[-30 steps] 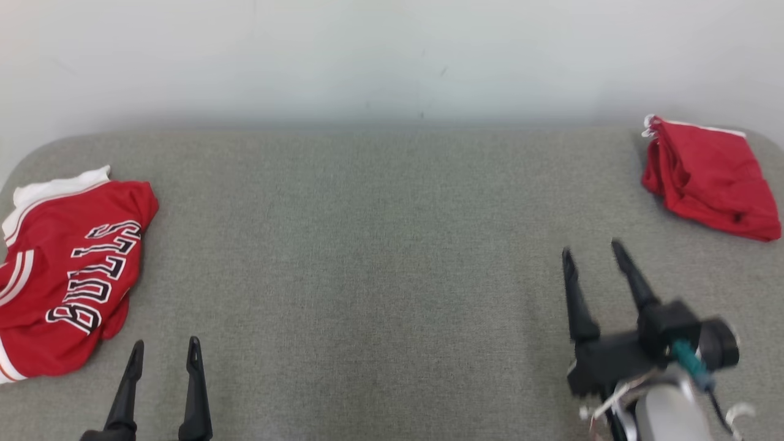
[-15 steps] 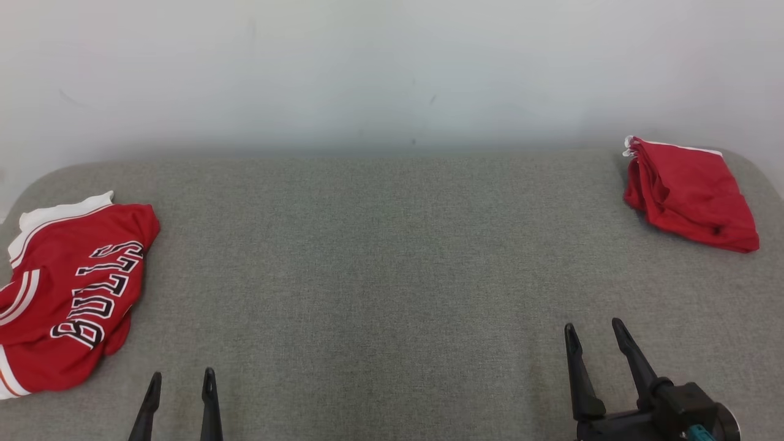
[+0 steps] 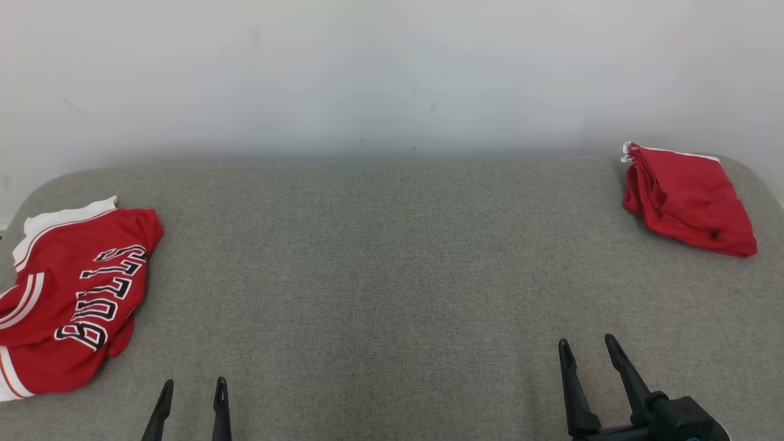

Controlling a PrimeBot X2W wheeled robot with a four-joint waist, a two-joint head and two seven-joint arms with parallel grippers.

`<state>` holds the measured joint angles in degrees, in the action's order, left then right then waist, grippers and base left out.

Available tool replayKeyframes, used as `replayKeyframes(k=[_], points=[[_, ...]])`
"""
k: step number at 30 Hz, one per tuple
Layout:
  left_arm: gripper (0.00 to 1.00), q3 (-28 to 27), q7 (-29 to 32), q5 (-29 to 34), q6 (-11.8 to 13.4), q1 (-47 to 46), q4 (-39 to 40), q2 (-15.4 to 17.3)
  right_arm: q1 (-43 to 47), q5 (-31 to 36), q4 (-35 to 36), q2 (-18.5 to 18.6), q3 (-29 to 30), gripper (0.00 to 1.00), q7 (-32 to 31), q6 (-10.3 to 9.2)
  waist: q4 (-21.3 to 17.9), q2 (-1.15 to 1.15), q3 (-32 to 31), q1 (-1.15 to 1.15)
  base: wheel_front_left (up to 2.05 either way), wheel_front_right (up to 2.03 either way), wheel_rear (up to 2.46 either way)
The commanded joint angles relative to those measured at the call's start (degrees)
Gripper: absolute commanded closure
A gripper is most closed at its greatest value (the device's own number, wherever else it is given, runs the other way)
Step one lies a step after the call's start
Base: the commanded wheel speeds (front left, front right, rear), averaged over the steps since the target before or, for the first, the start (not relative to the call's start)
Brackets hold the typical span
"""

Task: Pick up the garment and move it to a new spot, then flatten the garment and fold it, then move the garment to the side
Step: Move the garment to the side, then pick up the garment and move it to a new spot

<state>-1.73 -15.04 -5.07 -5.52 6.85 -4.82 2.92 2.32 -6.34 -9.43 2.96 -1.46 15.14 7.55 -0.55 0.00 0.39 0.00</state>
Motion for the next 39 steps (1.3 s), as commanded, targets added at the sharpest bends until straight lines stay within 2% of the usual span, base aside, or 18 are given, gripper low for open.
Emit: replayKeyframes(k=[1,25,34,39], points=[[0.00,0.2,-0.1,0.6,0.2,0.6,-0.1,-0.1,0.3,-0.2,0.0,-0.1,0.0,0.00,0.1,-0.14,0.1,0.00,-0.1,0.00,0.00,0.00,0.00],[0.00,-0.1,-0.1,0.0,0.8,0.7,-0.9,-0.1,1.0,-0.4,-1.0,-0.1,0.0,0.00,0.1,-0.14,0.4,0.00,-0.7,0.00,0.00,0.00,0.00],[0.00,-0.7,-0.1,0.8,0.6,0.3,-1.2,-0.1,1.6,-1.0,-1.2,-0.1,-0.1,0.00,0.1,-0.15,3.8,0.00,-0.9,0.00,0.00,0.00,0.00],[0.00,-0.7,-0.1,1.1,0.5,-0.2,-1.7,-0.1,2.2,-1.2,-1.3,-0.1,0.0,0.00,0.1,-0.15,7.8,0.00,-0.7,0.00,0.00,0.00,0.00]])
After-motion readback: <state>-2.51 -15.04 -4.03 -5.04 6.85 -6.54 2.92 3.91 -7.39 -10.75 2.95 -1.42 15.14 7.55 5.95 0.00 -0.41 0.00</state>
